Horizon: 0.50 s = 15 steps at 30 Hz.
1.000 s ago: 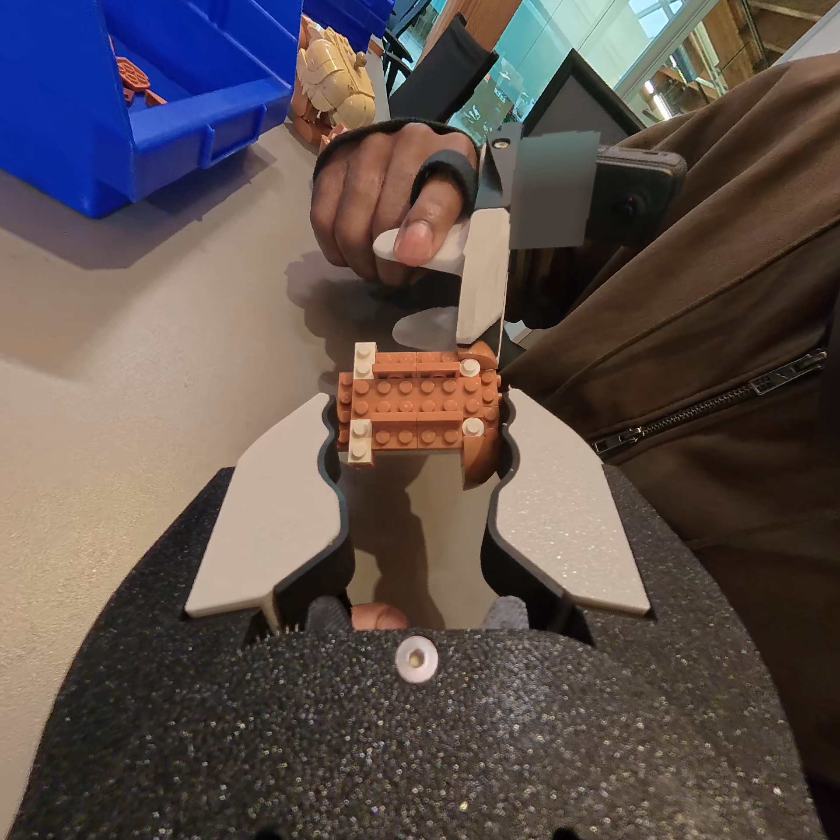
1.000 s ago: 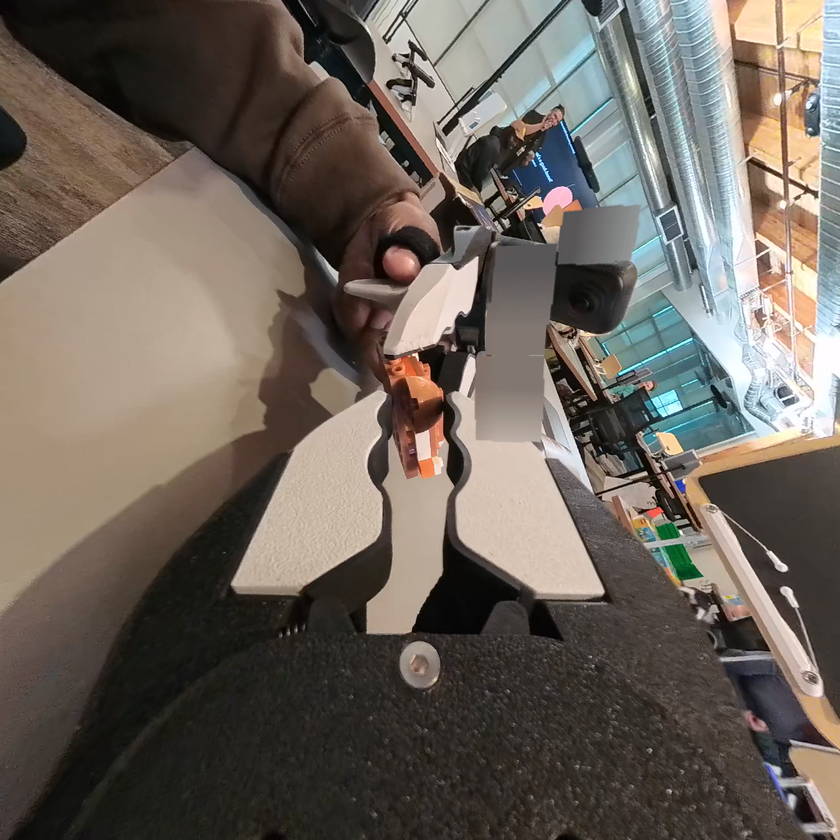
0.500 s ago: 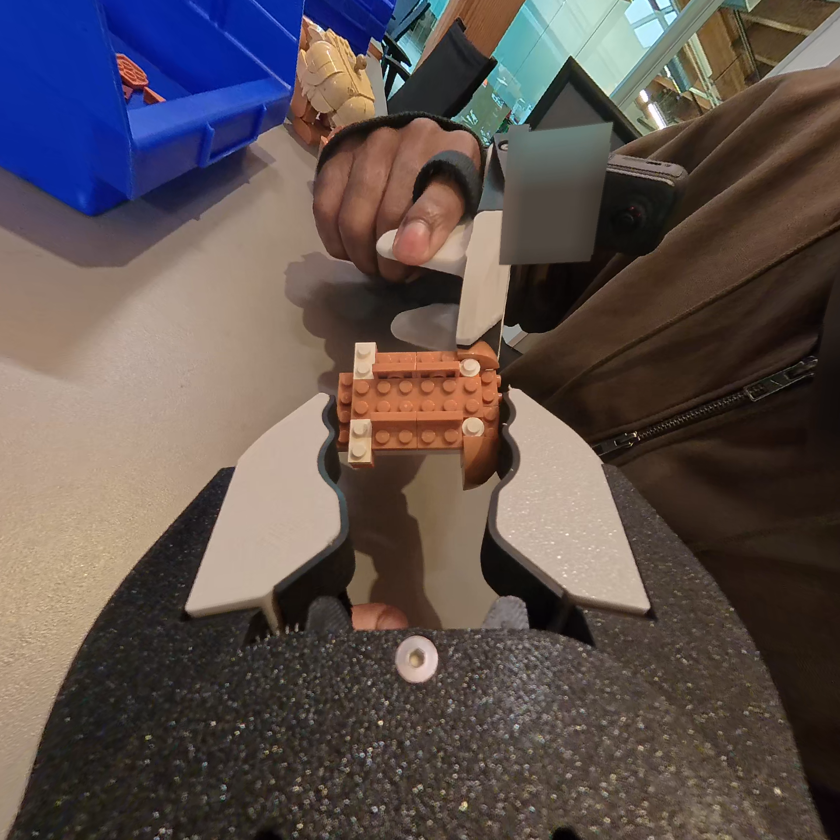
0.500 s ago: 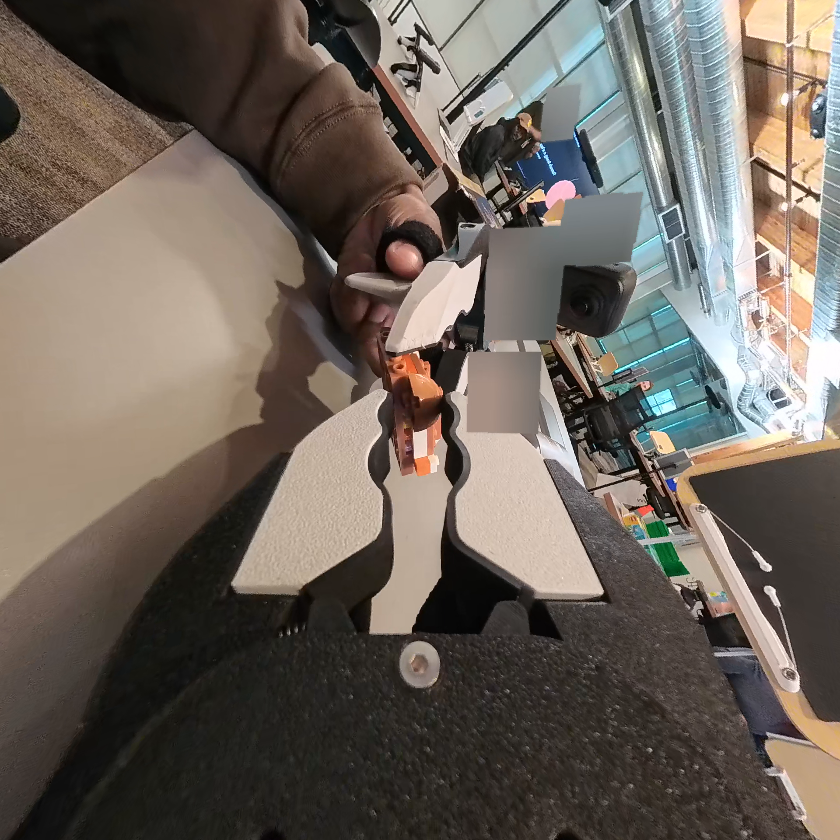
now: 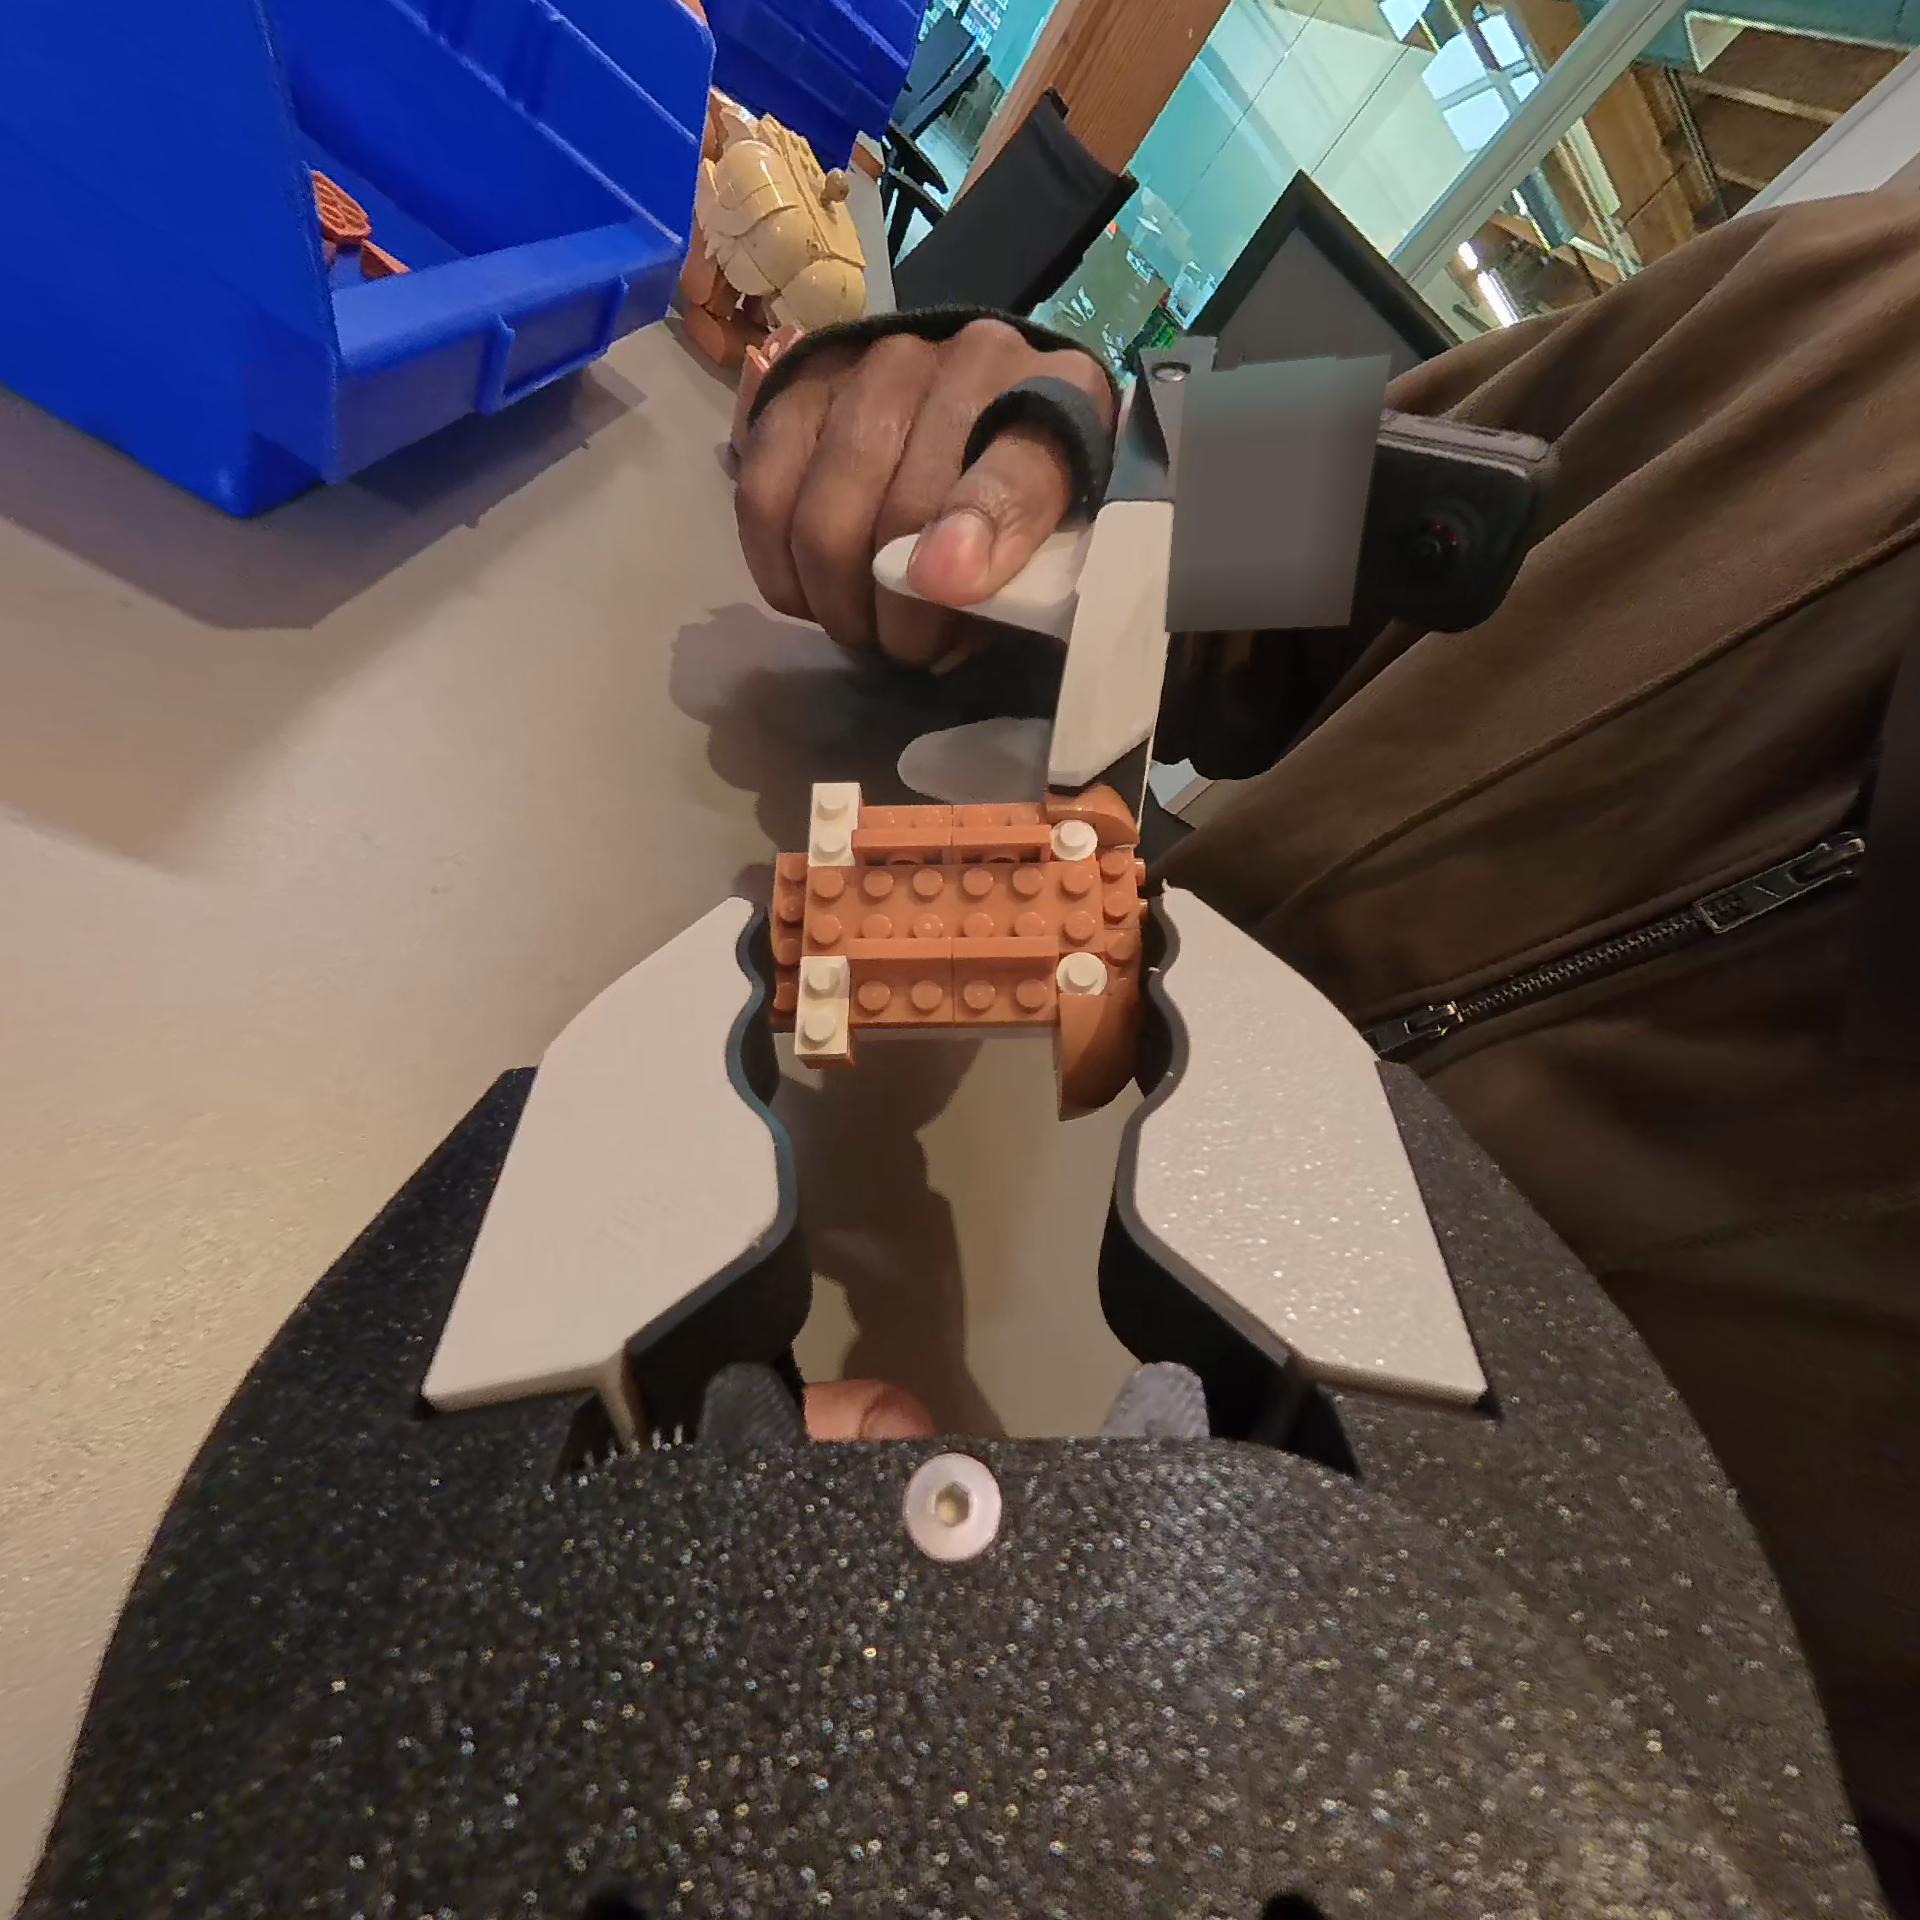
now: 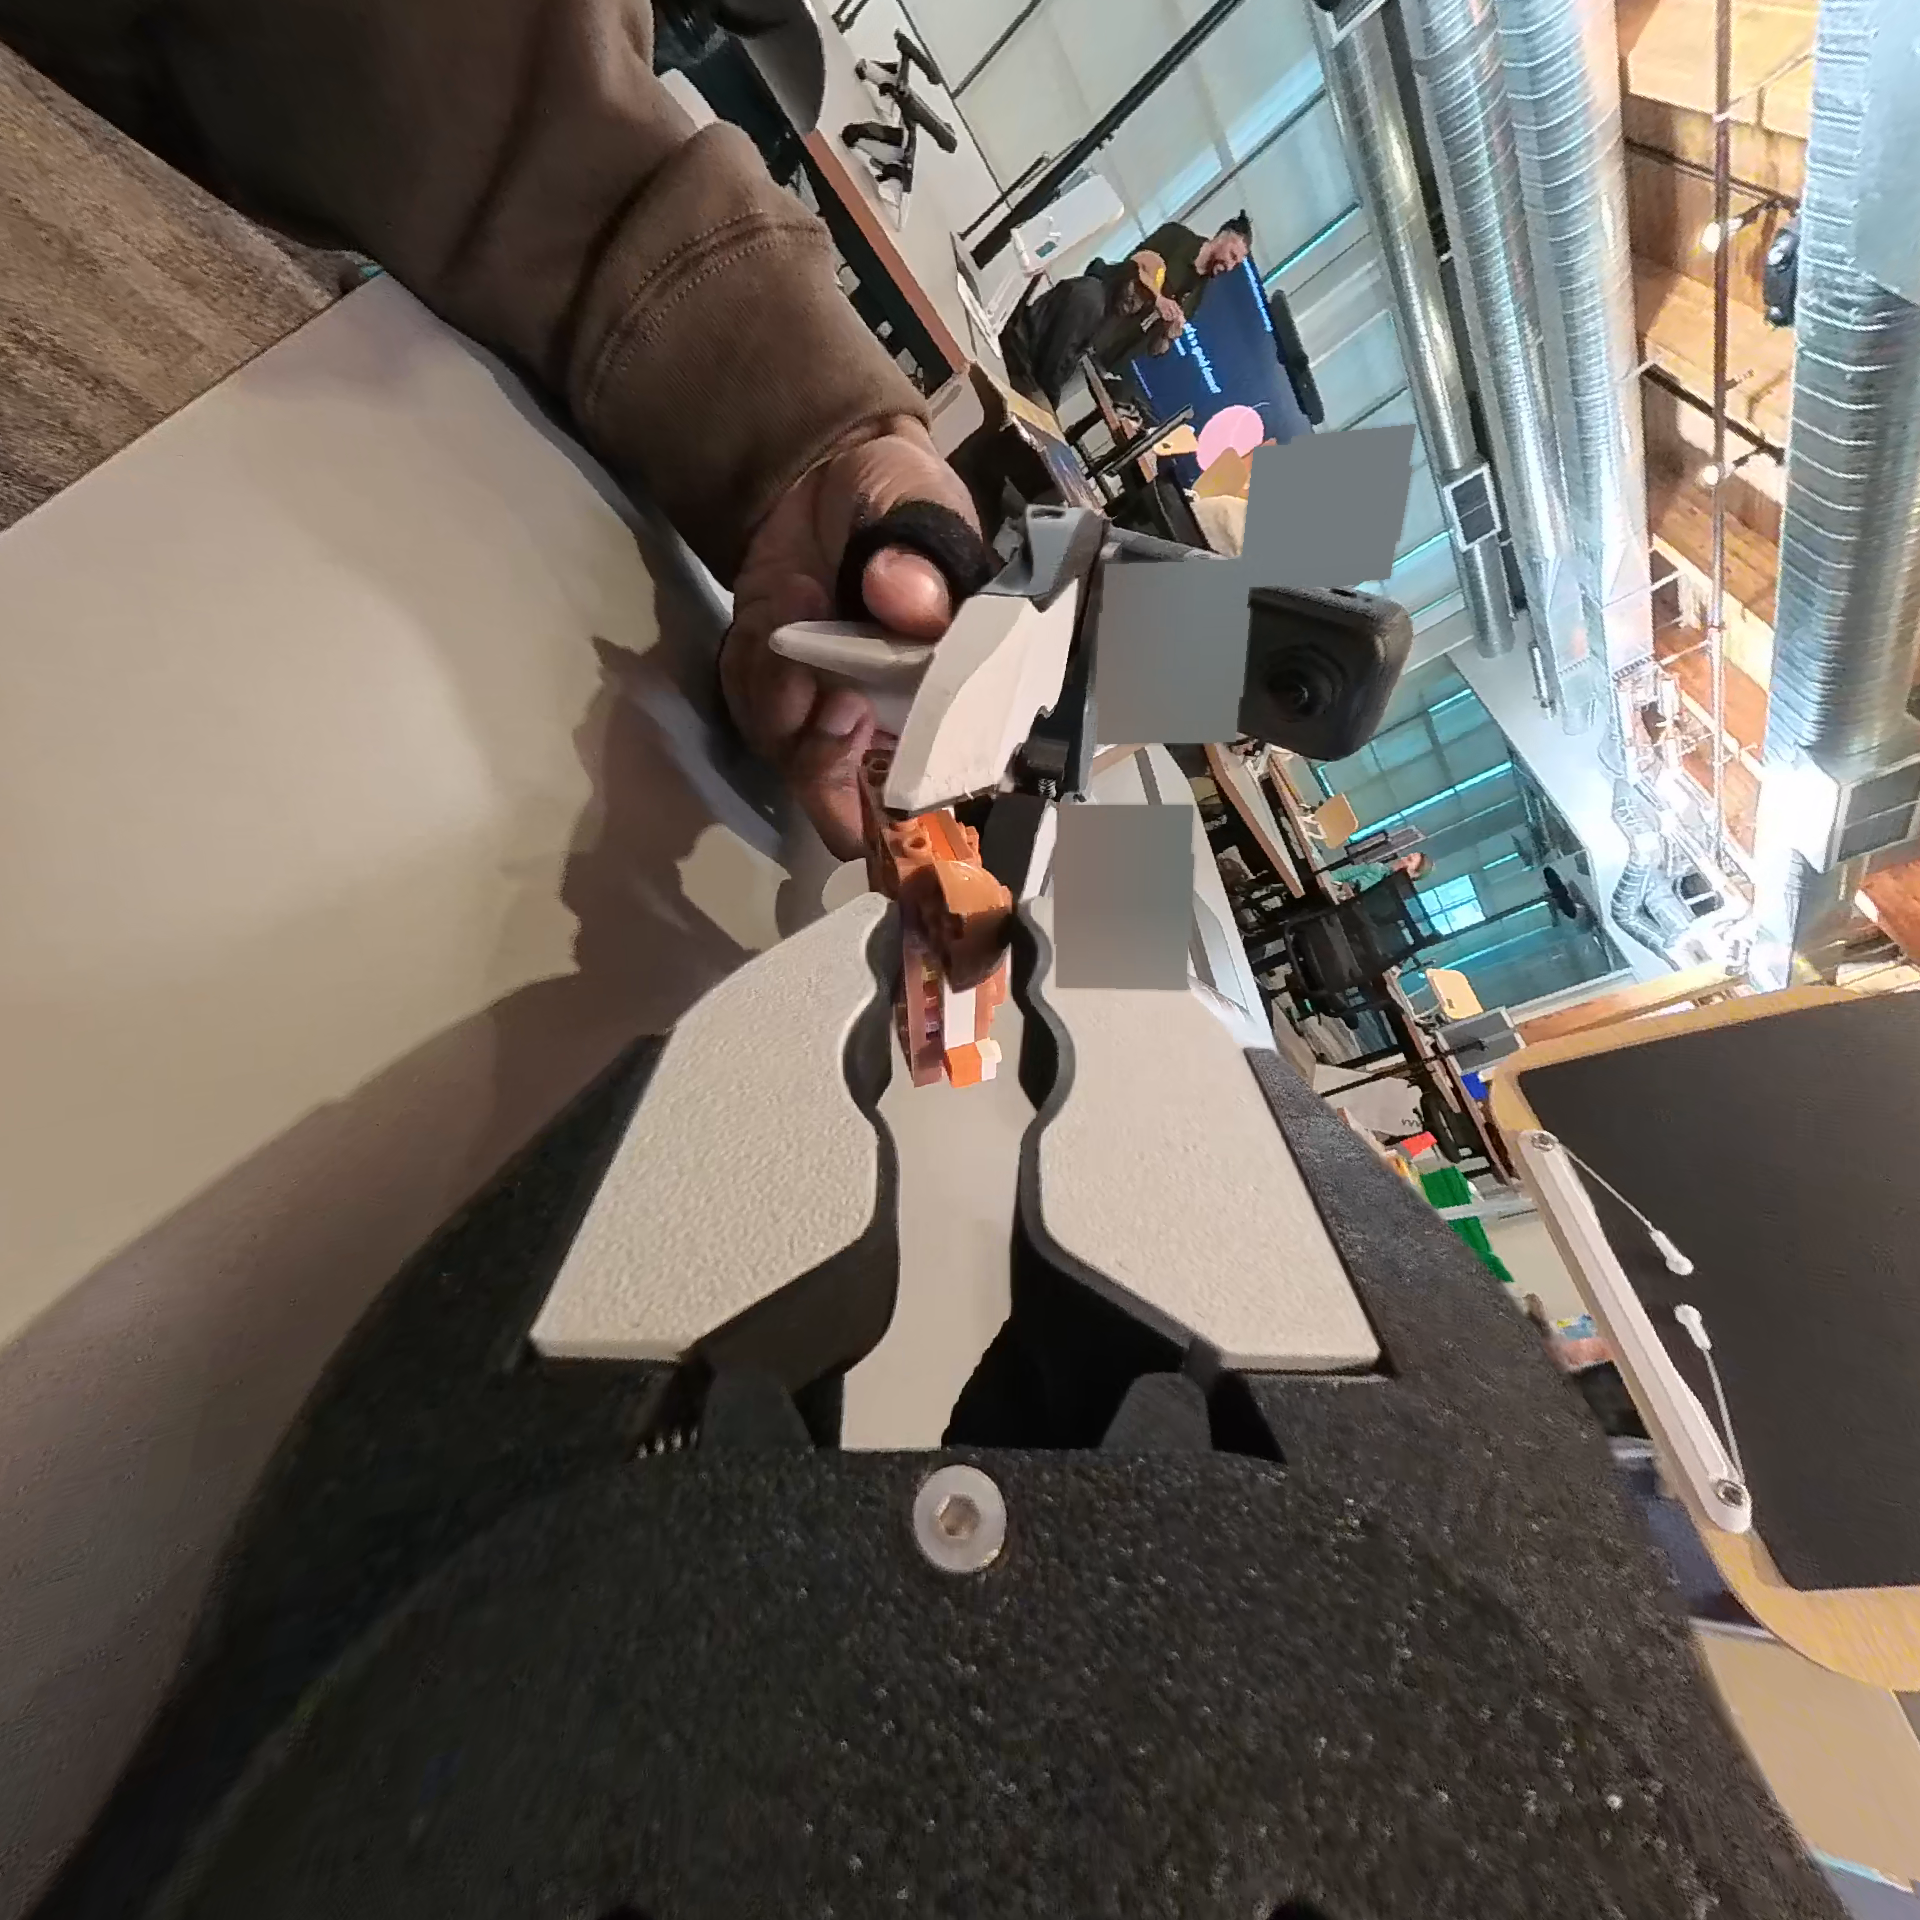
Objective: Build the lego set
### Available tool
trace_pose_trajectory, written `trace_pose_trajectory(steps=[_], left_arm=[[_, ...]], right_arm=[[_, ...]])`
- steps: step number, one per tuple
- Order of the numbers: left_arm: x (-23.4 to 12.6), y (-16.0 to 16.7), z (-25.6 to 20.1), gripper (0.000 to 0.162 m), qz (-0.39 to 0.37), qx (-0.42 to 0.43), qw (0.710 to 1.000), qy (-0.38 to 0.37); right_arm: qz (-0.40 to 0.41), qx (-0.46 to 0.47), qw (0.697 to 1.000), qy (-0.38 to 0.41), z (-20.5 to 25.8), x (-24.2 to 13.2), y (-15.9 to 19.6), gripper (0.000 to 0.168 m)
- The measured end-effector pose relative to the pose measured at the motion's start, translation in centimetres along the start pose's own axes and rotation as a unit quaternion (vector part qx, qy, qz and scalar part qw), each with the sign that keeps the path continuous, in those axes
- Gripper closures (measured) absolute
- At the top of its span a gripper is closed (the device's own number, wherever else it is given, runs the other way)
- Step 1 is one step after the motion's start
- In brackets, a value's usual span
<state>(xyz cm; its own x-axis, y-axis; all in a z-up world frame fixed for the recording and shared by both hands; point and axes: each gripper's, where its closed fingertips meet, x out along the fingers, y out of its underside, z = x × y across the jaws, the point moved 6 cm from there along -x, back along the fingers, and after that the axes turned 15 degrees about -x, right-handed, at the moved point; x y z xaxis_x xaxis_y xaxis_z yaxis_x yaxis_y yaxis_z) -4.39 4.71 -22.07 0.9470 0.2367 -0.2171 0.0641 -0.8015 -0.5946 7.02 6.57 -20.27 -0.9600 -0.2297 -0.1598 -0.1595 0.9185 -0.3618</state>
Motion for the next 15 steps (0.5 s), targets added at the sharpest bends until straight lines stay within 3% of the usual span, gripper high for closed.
trace_pose_trajectory(steps=[15], left_arm=[[0.10, 0.05, -0.09, 0.094, 0.002, -0.003, 1.000, 0.004]], right_arm=[[0.010, -0.020, 1.000, -0.002, -0.21, -0.13, -0.25, 0.150]])
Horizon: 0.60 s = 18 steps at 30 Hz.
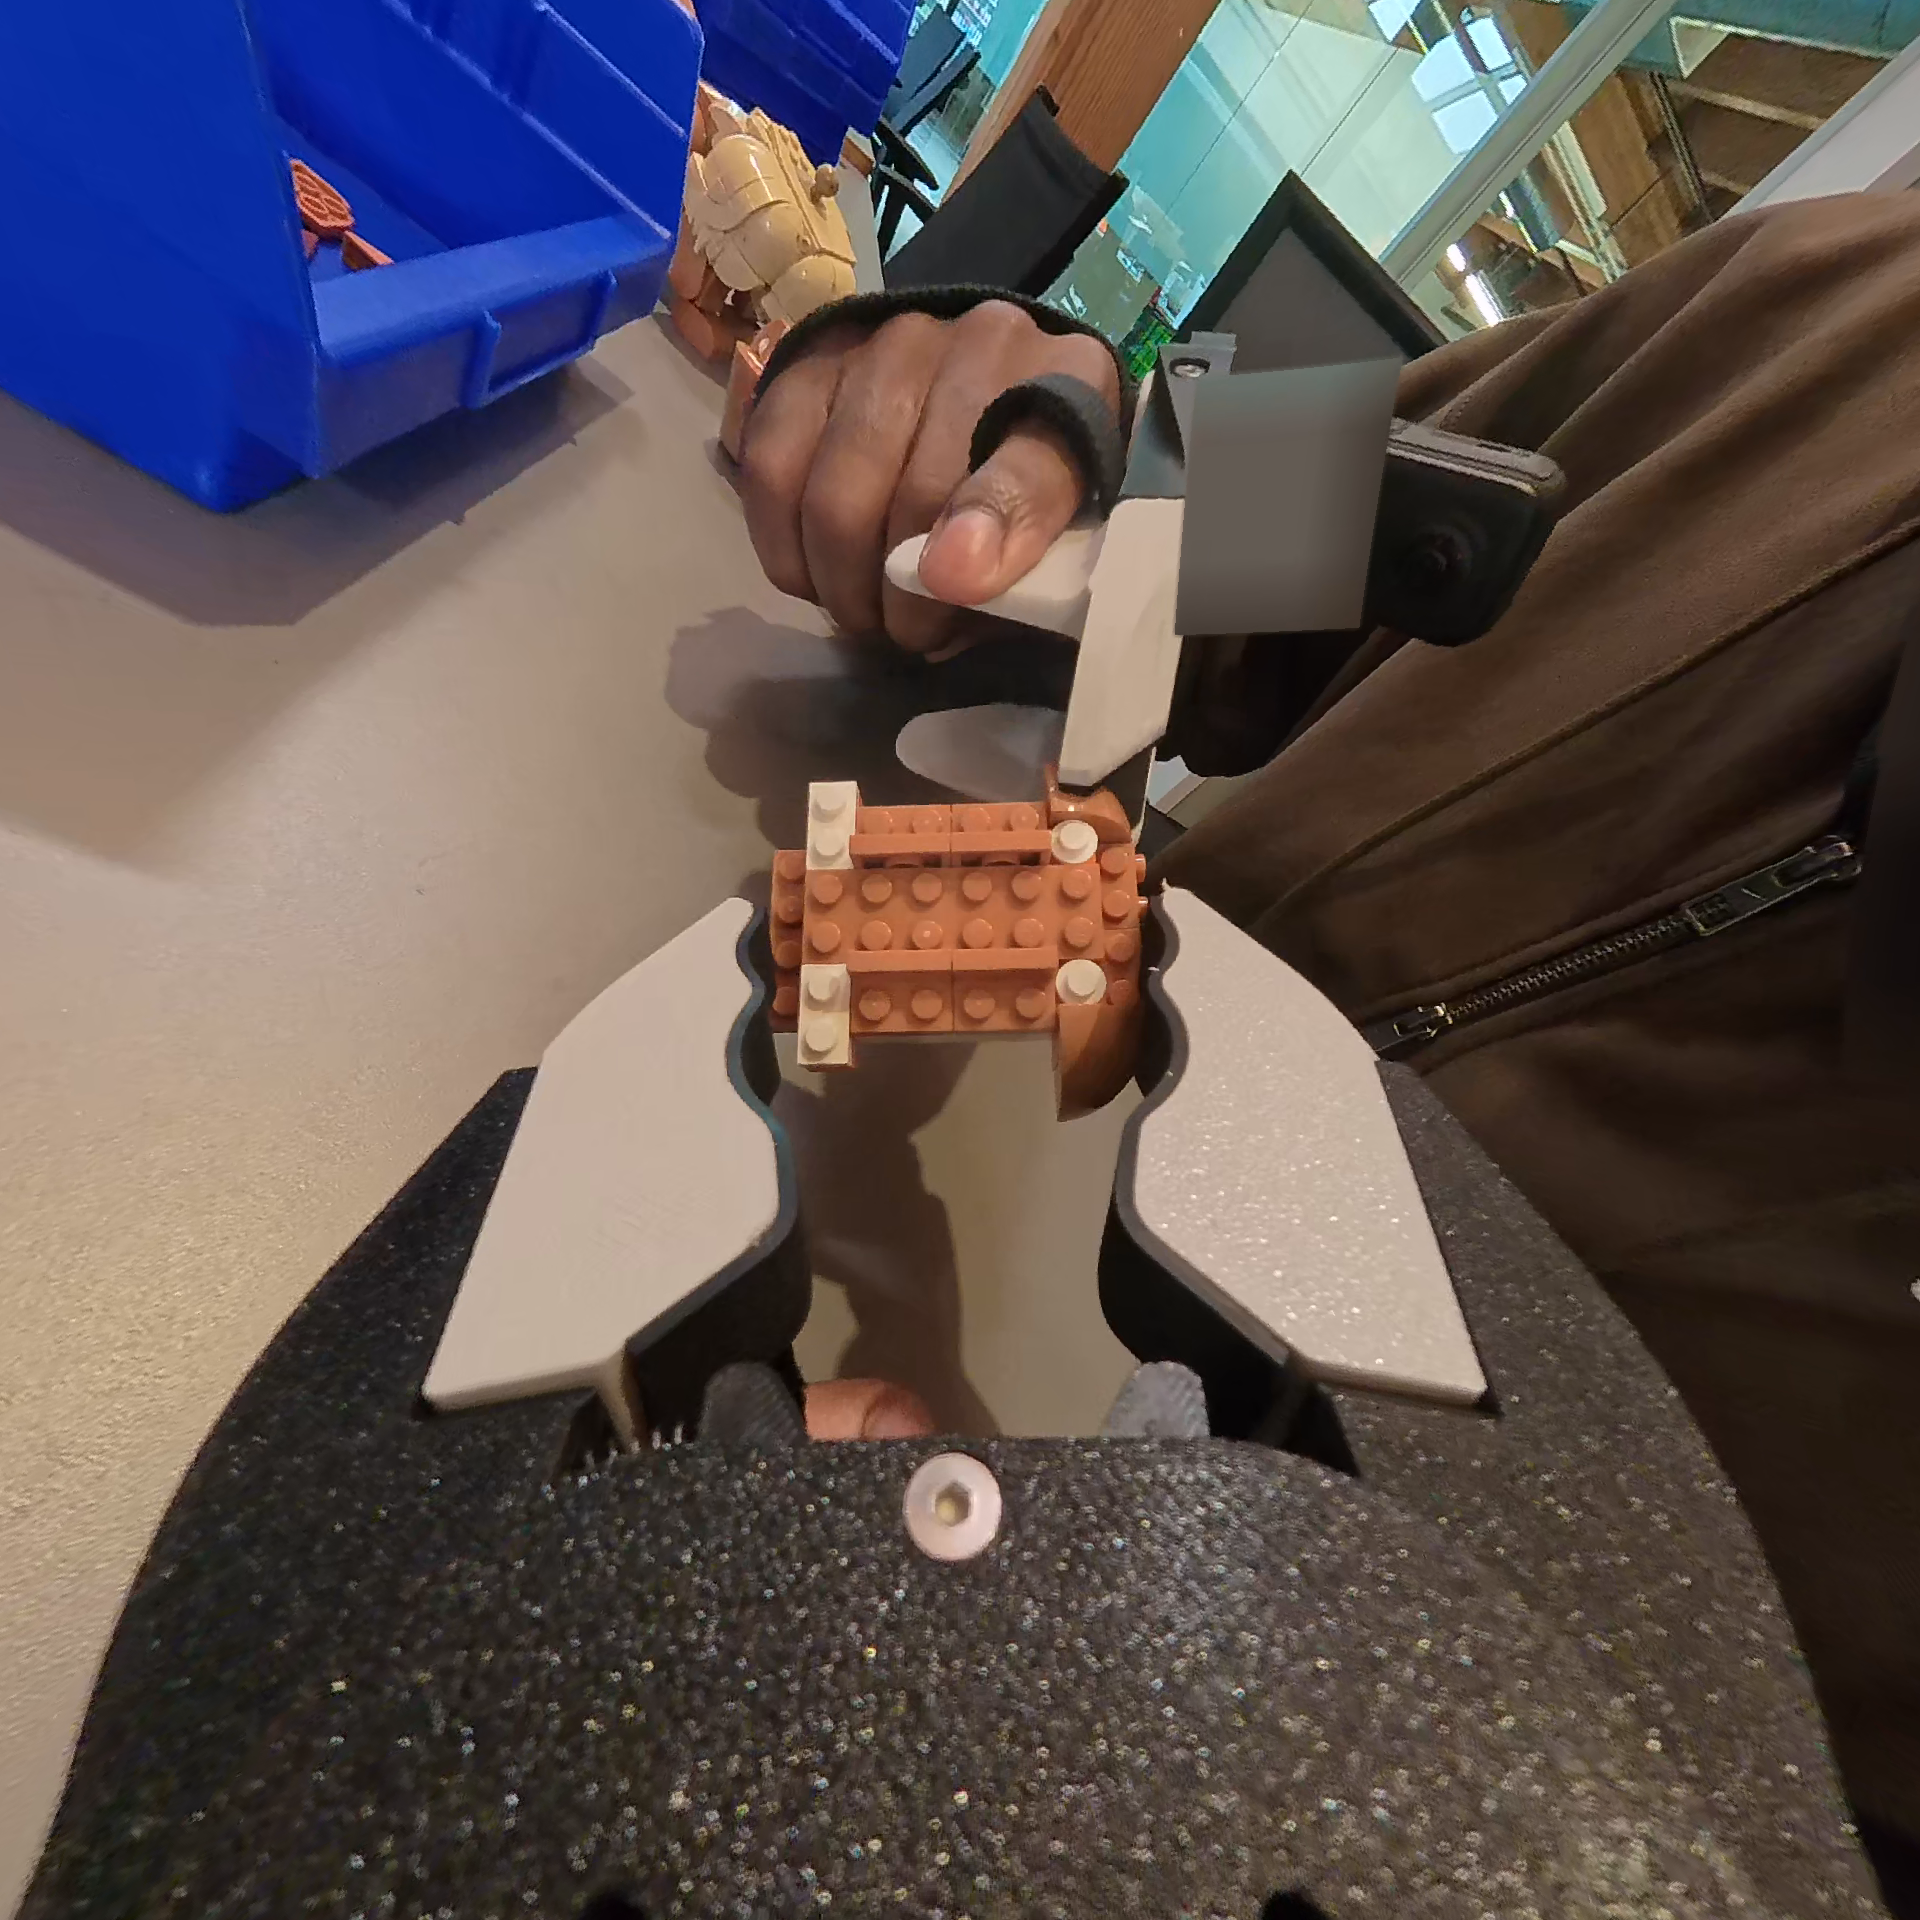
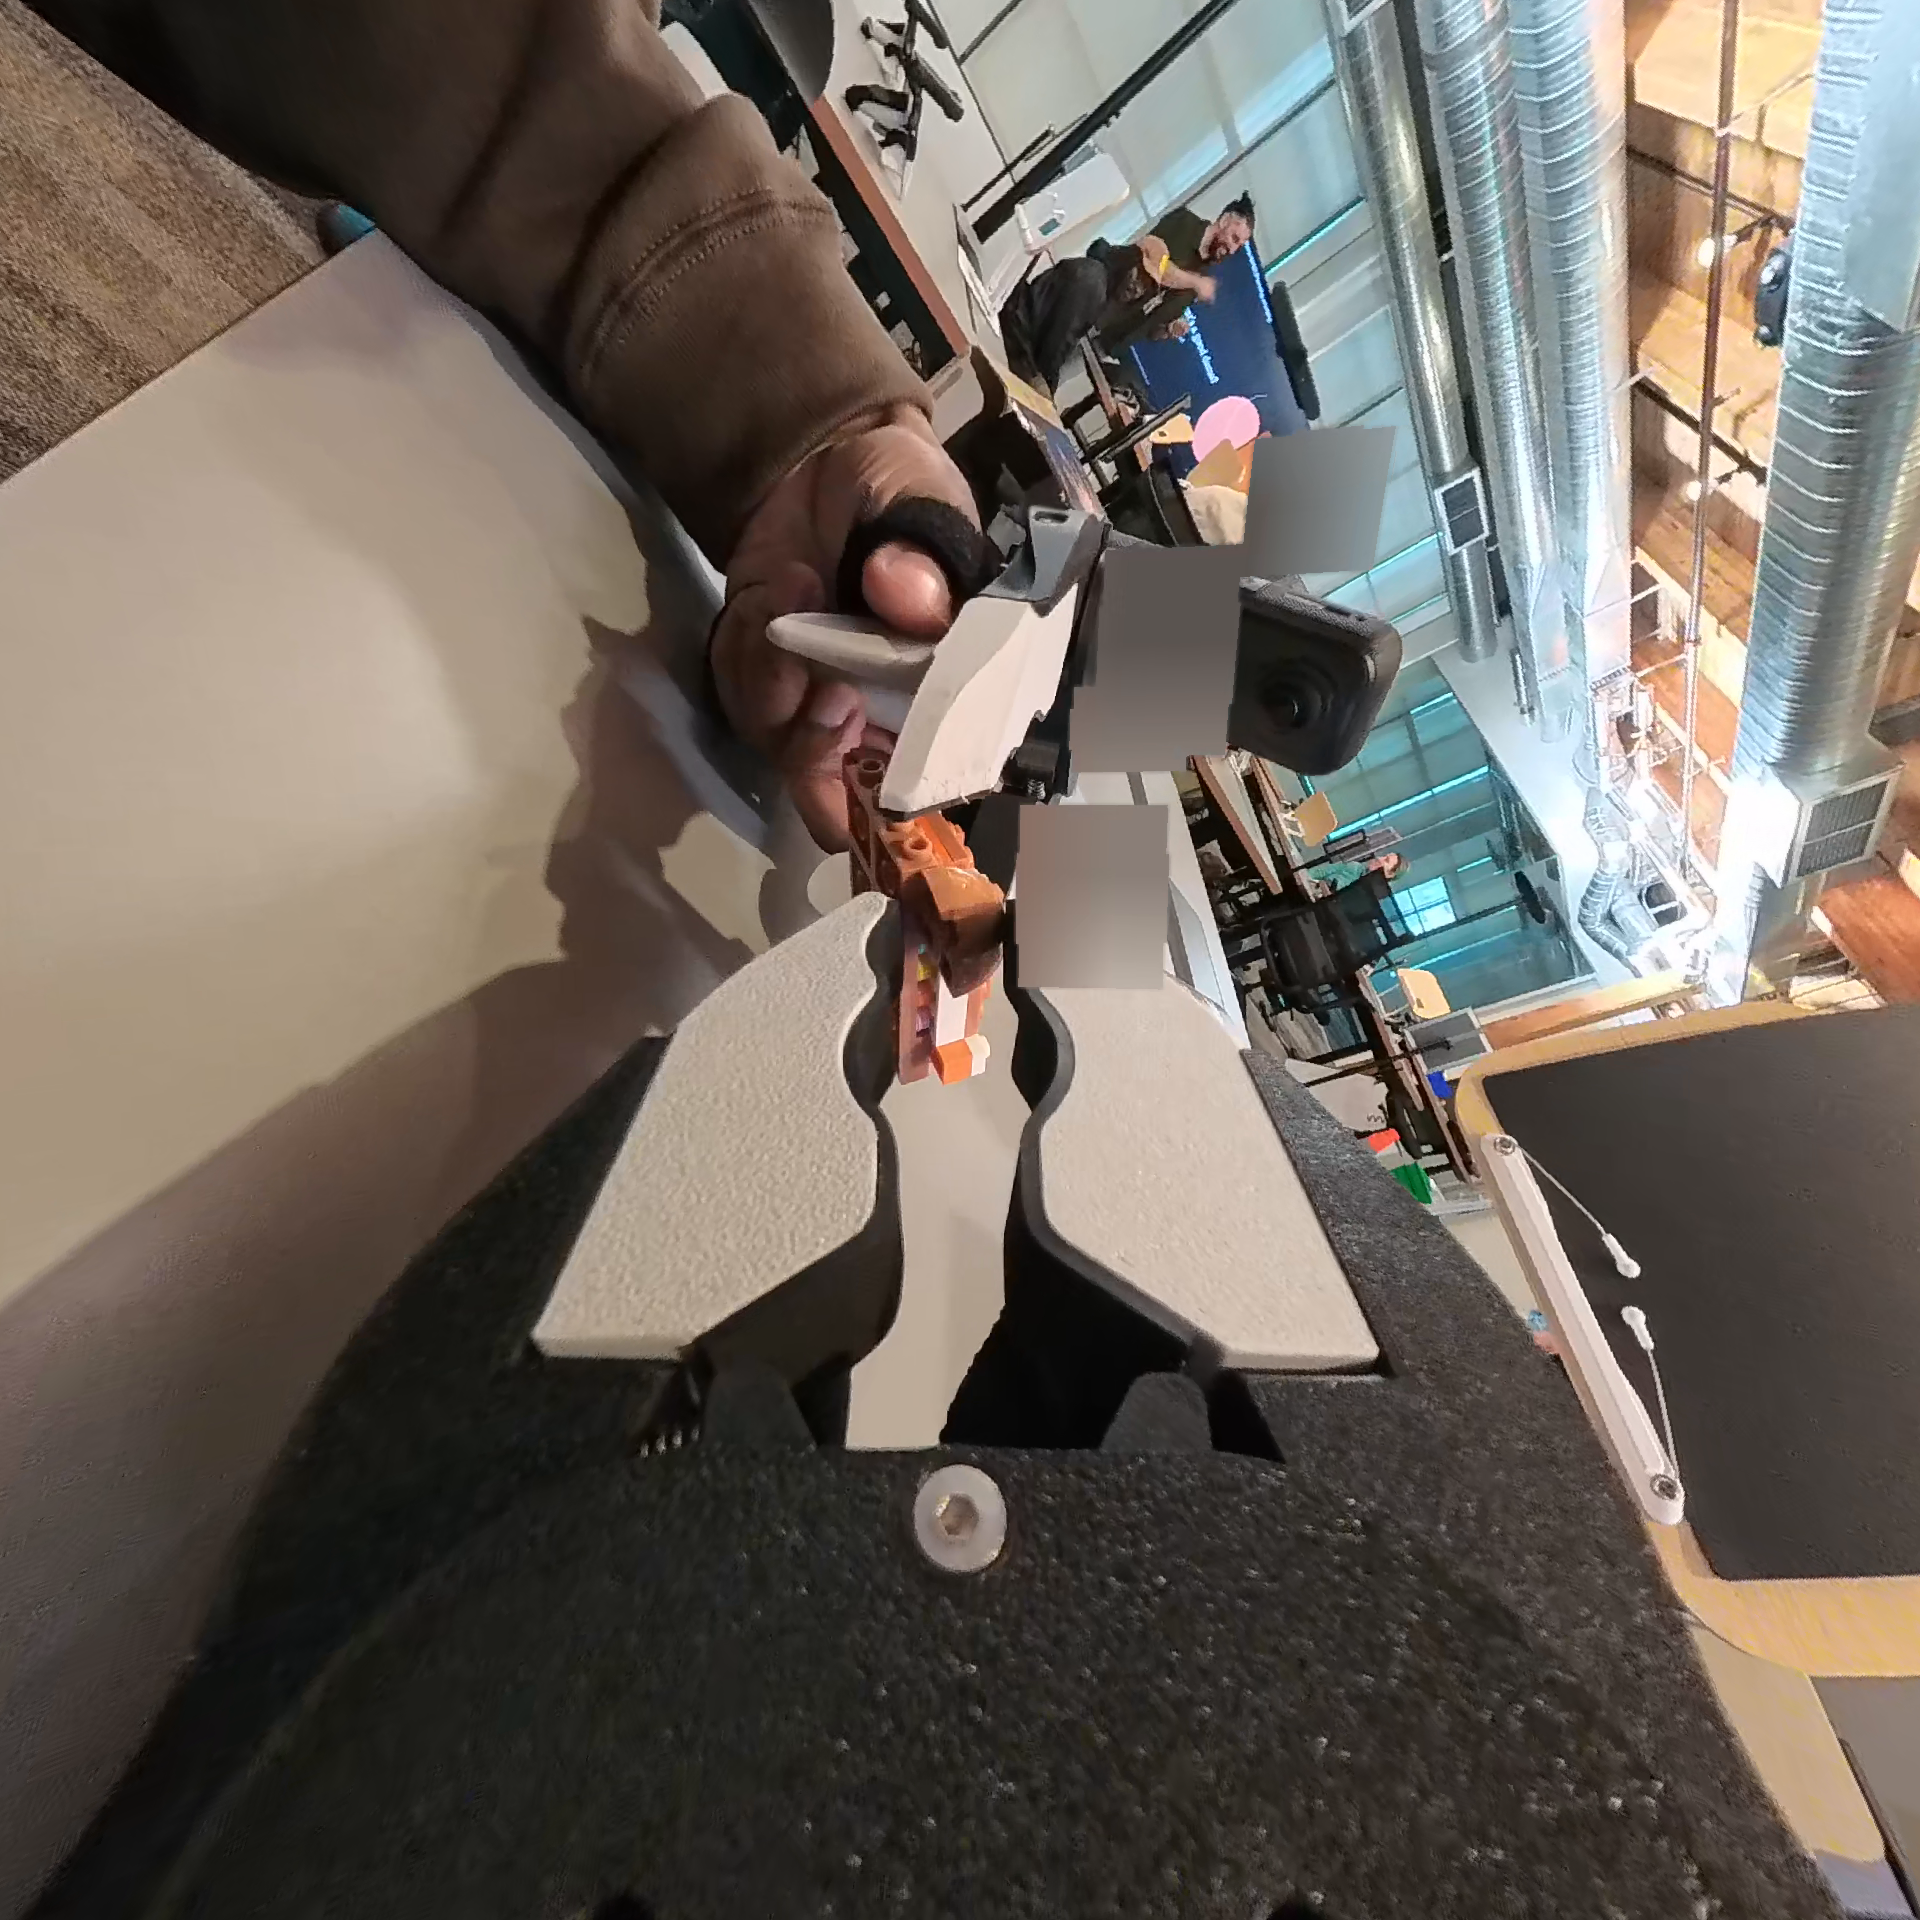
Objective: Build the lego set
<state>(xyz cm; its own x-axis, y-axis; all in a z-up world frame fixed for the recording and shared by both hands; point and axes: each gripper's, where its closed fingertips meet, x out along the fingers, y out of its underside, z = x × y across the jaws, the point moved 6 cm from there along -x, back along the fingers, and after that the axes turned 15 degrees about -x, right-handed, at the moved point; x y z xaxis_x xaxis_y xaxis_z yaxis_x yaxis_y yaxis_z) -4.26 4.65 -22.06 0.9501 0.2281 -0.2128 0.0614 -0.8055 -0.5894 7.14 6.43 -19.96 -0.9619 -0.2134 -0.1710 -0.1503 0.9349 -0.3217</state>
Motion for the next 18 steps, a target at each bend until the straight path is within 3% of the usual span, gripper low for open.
trace_pose_trajectory(steps=[18], left_arm=[[-0.10, -0.32, -0.29, 0.094, -0.010, -0.006, 1.000, -0.008]], right_arm=[[-0.020, 0.056, 0.998, 0.021, -0.22, -0.14, 0.28, 0.149]])
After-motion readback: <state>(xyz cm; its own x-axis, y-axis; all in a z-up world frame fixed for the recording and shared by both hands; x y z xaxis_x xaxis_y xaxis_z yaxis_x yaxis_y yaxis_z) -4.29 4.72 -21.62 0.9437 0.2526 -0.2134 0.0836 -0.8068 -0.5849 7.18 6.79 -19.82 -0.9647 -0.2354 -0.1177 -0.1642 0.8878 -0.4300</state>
